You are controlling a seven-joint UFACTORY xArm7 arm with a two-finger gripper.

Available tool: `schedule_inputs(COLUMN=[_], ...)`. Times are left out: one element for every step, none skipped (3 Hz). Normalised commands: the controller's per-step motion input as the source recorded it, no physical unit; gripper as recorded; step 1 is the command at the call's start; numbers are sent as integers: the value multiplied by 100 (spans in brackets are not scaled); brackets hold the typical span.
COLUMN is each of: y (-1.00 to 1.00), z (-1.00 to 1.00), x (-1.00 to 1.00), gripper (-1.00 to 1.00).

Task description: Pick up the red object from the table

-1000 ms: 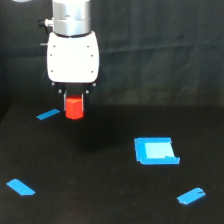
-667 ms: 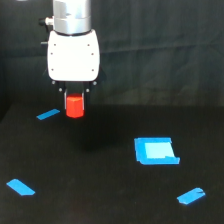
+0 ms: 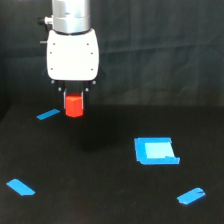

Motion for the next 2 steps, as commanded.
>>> schedule_inputs(y=[15, 4], z=[9, 10], x=[5, 3], gripper=[-91, -93])
